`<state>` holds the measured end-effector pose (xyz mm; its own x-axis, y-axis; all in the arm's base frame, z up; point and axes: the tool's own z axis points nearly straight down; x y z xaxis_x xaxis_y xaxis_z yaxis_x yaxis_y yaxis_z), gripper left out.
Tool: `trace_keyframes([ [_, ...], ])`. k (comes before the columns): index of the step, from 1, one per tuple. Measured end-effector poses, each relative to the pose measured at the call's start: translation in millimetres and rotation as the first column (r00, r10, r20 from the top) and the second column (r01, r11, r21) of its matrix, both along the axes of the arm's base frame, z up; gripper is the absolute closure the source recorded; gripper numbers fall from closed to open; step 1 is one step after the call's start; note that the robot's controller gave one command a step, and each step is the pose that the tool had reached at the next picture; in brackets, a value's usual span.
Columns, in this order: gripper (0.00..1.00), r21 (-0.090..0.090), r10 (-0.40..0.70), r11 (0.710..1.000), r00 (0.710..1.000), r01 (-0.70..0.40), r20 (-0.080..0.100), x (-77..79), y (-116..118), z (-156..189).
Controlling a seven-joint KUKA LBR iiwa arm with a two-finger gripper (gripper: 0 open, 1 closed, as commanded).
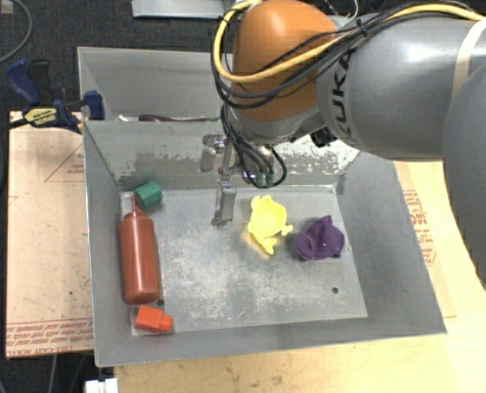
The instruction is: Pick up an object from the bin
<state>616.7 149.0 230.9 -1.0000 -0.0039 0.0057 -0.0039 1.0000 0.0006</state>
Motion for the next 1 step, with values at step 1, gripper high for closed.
trace_keyframes([
  [1,0.0,0.001,-0.002,1.0,1.0,0.002,0.007,1.0,-0.8,5.2],
])
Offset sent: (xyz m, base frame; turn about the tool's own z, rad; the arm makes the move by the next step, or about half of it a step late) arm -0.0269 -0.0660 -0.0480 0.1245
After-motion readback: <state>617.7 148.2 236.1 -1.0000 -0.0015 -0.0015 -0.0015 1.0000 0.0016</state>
